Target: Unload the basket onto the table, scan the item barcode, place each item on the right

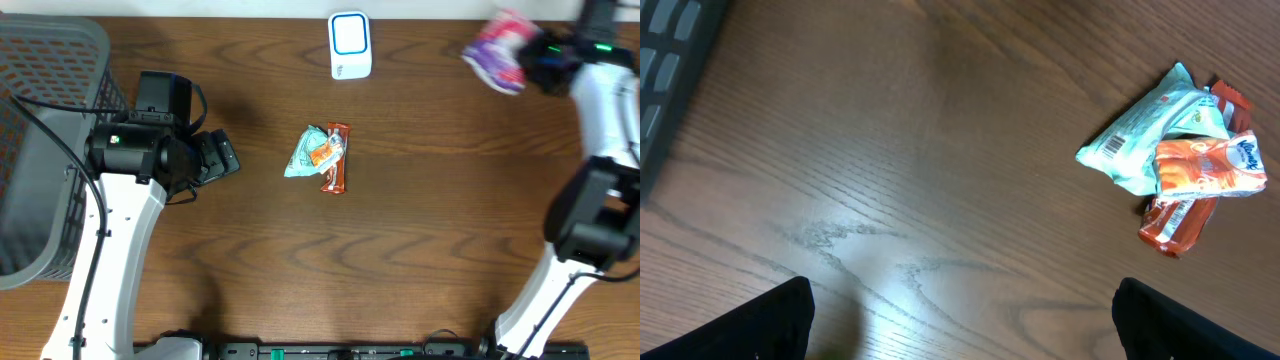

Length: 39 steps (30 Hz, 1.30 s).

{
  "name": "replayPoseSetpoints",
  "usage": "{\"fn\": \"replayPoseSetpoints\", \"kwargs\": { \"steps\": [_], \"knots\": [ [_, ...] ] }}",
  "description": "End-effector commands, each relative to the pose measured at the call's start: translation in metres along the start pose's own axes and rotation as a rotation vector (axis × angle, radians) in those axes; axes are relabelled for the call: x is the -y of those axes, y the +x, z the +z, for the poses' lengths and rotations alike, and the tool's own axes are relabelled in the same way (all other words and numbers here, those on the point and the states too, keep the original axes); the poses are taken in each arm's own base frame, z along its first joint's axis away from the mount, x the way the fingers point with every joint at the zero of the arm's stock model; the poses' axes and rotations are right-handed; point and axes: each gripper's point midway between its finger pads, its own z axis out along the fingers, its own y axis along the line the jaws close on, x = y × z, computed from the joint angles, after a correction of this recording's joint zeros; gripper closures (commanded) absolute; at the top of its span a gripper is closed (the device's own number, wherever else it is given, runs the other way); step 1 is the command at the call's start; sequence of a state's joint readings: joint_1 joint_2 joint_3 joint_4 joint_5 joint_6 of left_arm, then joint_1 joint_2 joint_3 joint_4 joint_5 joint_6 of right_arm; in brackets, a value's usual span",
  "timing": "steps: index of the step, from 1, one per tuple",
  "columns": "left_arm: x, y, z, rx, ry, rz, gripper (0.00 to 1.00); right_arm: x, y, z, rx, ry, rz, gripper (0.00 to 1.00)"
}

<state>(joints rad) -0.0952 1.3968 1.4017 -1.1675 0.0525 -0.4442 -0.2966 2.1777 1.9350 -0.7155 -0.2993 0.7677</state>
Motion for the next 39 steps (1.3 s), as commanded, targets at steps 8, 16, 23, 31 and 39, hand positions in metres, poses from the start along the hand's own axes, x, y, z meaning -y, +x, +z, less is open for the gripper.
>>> {"fn": "replayPoseSetpoints", "kwargs": {
  "steps": [8, 16, 23, 31, 39],
  "knots": [
    [-0.004, -0.001, -0.001, 0.007, -0.012, 0.002, 0.05, 0.087, -0.055, -0.024, 0.06, 0.088, 0.124, 0.37],
    [-0.004, -0.001, -0.001, 0.007, -0.012, 0.002, 0.05, 0.066, -0.052, -0.044, 0.05, 0.028, -0.079, 0.12],
    [-0.004, -0.001, -0.001, 0.007, -0.012, 0.002, 0.05, -0.029, -0.009, -0.108, -0.035, -0.349, -0.425, 0.11],
    [-0.004, -0.001, -0.001, 0.007, -0.012, 0.001, 0.05, -0.064, 0.095, -0.121, -0.296, -0.446, -0.628, 0.01],
    [-0.004, -0.001, -0.001, 0.007, -0.012, 0.001, 0.05, -0.073, 0.209, -0.085, -0.539, -0.371, -0.773, 0.01]
  ]
}}
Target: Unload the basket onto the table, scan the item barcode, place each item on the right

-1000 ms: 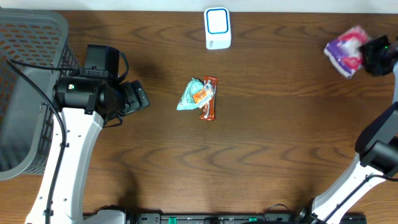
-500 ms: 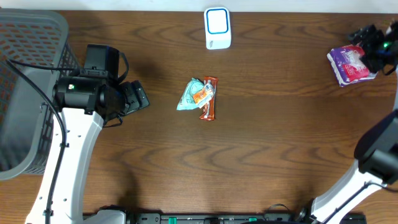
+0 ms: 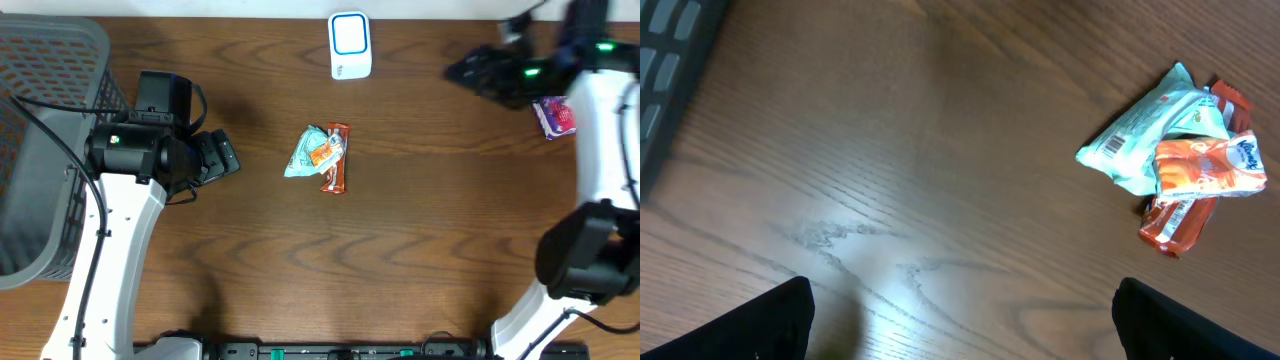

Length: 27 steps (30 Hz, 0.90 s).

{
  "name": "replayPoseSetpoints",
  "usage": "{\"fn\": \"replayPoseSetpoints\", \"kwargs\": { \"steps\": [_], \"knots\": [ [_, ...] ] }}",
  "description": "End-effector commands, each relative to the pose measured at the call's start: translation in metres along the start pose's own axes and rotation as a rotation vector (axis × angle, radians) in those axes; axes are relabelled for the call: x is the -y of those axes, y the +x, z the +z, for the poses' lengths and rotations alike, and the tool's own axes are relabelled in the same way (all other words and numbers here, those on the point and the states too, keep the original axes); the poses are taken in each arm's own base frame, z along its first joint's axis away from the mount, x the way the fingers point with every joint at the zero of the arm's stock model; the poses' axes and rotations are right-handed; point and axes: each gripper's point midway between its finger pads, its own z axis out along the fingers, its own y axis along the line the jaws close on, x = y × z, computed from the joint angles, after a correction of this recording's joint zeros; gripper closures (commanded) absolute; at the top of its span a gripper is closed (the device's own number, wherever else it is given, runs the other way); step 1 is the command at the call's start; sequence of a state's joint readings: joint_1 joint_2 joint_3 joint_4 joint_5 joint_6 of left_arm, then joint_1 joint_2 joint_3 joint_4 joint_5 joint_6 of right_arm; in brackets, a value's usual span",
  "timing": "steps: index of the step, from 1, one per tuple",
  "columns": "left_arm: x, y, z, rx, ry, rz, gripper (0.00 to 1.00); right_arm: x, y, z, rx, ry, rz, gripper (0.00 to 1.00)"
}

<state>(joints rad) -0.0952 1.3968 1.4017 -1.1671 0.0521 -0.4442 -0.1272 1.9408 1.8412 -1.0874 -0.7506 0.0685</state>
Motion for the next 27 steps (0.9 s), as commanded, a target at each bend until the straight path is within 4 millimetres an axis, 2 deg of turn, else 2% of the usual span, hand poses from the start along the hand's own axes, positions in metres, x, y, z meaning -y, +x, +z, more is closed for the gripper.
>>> {"fn": "replayPoseSetpoints", "kwargs": {
  "steps": [1, 5, 10, 13, 19, 24, 27],
  "knots": [
    [-0.004, -0.001, -0.001, 0.007, -0.011, 0.001, 0.05, -0.017, 0.025, 0.037, -0.101, -0.005, -0.08, 0.01],
    [-0.004, -0.001, -0.001, 0.007, -0.011, 0.002, 0.05, -0.036, 0.051, 0.071, -0.187, 0.026, -0.144, 0.01],
    [-0.004, -0.001, -0.001, 0.007, -0.011, 0.001, 0.05, -0.022, 0.072, 0.108, -0.217, 0.246, -0.078, 0.01],
    [-0.004, -0.001, -0.001, 0.007, -0.011, 0.001, 0.05, -0.029, 0.085, 0.13, -0.221, 0.235, -0.073, 0.01],
    [-0.004, -0.001, -0.001, 0.007, -0.011, 0.001, 0.05, -0.047, 0.112, 0.171, -0.214, 0.194, -0.013, 0.17],
    [-0.004, -0.001, -0.001, 0.007, -0.011, 0.001, 0.05, -0.058, 0.132, 0.195, -0.205, 0.171, -0.008, 0.27],
    [-0.004, -0.001, -0.001, 0.007, -0.011, 0.001, 0.05, -0.059, 0.141, 0.203, -0.204, 0.178, 0.009, 0.3]
  ]
}}
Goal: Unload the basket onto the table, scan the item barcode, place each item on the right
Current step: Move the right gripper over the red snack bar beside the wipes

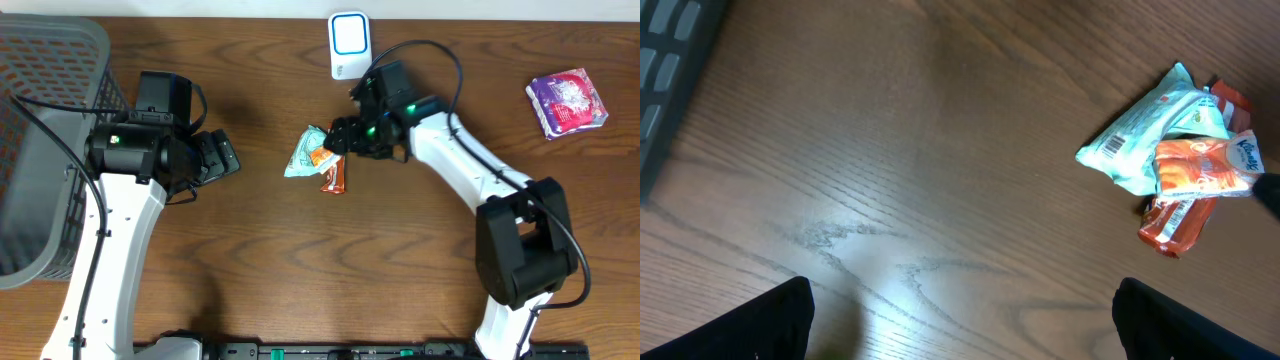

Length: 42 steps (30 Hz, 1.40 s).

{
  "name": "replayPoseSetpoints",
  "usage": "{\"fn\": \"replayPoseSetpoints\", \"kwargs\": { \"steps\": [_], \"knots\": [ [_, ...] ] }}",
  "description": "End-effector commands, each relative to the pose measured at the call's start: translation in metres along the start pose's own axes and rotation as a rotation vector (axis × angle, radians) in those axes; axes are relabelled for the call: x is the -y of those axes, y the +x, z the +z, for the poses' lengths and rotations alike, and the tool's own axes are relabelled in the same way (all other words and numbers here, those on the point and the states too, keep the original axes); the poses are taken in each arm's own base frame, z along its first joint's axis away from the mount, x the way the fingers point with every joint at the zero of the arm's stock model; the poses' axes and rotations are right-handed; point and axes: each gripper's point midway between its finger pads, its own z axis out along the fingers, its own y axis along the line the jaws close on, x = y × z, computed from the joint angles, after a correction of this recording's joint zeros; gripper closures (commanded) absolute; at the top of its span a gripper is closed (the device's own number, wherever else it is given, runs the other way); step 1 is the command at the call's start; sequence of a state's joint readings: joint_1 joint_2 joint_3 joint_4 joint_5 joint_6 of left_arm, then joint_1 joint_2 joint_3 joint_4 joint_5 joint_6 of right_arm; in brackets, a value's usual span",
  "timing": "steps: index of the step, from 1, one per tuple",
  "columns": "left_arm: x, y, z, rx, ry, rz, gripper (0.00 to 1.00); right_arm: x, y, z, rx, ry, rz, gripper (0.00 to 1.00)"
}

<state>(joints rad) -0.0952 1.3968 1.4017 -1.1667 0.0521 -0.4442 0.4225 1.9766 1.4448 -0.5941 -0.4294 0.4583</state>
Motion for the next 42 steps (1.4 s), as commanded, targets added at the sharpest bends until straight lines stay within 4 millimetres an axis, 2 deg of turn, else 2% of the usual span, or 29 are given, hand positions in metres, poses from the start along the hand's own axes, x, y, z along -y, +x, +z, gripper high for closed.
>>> {"fn": "replayPoseSetpoints", "kwargs": {
  "steps": [1, 7, 19, 28, 33, 38, 42],
  "knots": [
    [-0.004, 0.0, -0.001, 0.006, -0.012, 0.001, 0.05, 0.001, 0.011, 0.013, -0.013, 0.017, 0.073, 0.3],
    [-0.004, 0.0, -0.001, 0.006, -0.012, 0.001, 0.05, -0.004, 0.017, 0.021, 0.001, 0.045, 0.039, 0.34],
    [-0.004, 0.0, -0.001, 0.006, -0.012, 0.001, 0.05, -0.02, 0.012, 0.027, 0.057, 0.053, -0.023, 0.36],
    [-0.004, 0.0, -0.001, 0.006, -0.012, 0.001, 0.05, -0.033, 0.014, 0.033, 0.077, 0.054, -0.064, 0.35],
    [-0.004, 0.0, -0.001, 0.006, -0.012, 0.001, 0.05, -0.033, 0.016, 0.035, 0.092, 0.091, -0.08, 0.33],
    [-0.004, -0.001, -0.001, 0.007, -0.011, 0.001, 0.05, -0.031, 0.009, 0.031, 0.11, 0.102, -0.147, 0.24],
    [-0.004, 0.0, -0.001, 0.006, -0.012, 0.001, 0.05, -0.027, -0.007, 0.012, 0.125, 0.115, -0.118, 0.23]
  ]
}}
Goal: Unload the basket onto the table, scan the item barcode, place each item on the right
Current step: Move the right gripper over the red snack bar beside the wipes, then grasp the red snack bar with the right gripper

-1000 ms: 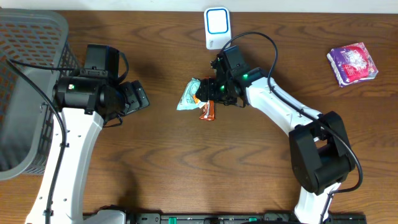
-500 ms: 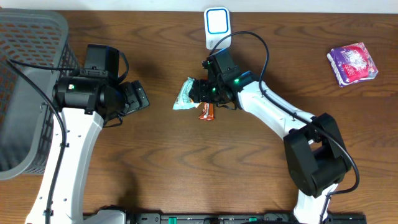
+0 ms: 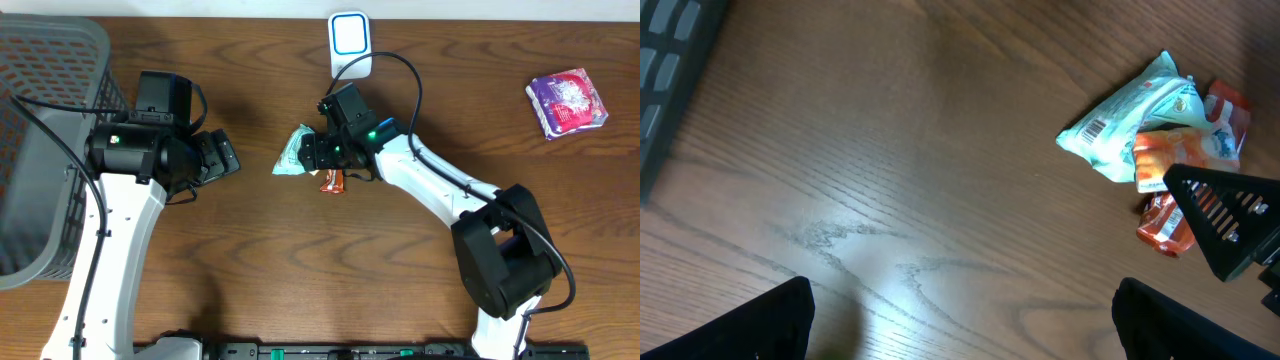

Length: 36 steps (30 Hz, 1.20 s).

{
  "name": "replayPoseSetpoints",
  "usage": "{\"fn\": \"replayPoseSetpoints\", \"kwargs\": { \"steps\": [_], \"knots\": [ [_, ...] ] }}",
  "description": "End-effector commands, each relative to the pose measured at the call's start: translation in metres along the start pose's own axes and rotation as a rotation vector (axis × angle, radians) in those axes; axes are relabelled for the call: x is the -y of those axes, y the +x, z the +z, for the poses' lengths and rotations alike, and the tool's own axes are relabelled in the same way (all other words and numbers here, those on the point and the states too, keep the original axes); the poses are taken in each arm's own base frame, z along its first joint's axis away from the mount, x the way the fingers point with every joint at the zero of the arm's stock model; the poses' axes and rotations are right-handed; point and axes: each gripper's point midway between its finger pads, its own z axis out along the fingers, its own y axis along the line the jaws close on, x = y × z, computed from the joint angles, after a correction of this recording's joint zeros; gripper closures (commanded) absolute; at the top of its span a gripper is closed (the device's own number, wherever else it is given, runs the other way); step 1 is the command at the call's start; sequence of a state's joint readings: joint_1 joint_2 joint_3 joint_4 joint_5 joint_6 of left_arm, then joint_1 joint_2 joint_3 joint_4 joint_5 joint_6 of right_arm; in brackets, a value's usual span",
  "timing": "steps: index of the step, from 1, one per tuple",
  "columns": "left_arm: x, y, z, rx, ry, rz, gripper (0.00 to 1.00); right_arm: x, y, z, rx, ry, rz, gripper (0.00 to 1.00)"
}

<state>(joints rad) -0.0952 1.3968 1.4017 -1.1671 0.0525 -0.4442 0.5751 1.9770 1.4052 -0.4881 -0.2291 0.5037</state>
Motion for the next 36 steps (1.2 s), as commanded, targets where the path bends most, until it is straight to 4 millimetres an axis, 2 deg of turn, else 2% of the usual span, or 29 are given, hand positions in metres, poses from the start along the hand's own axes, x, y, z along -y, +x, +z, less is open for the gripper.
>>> {"fn": "replayPoseSetpoints", "kwargs": {
  "steps": [1, 5, 9, 15, 19, 23, 27, 31, 36],
  "knots": [
    [-0.004, -0.001, -0.001, 0.007, -0.012, 0.001, 0.05, 0.007, -0.028, -0.02, 0.05, 0.017, -0.004, 0.23],
    [-0.004, -0.001, -0.001, 0.007, -0.012, 0.002, 0.05, 0.012, -0.042, -0.04, 0.033, 0.008, -0.015, 0.24],
    [-0.004, -0.001, -0.001, 0.007, -0.012, 0.001, 0.05, 0.014, -0.035, -0.044, -0.011, -0.003, -0.058, 0.25],
    [-0.004, -0.001, -0.001, 0.007, -0.012, 0.001, 0.05, 0.022, -0.018, -0.038, -0.053, 0.077, -0.112, 0.27],
    [-0.004, -0.001, -0.001, 0.007, -0.012, 0.001, 0.05, 0.031, -0.012, -0.031, -0.044, 0.162, -0.05, 0.37],
    [-0.004, -0.001, -0.001, 0.007, -0.012, 0.002, 0.05, 0.033, -0.003, -0.026, -0.064, 0.174, -0.023, 0.39],
    [-0.004, -0.001, -0.001, 0.007, -0.012, 0.001, 0.05, 0.033, 0.008, -0.02, -0.084, 0.197, -0.065, 0.39],
    [-0.004, -0.001, -0.001, 0.007, -0.012, 0.001, 0.05, 0.042, 0.022, -0.015, -0.086, 0.302, -0.109, 0.44],
    [-0.004, -0.001, -0.001, 0.007, -0.012, 0.001, 0.05, 0.043, 0.03, -0.013, -0.061, 0.391, -0.157, 0.47]
  ]
}}
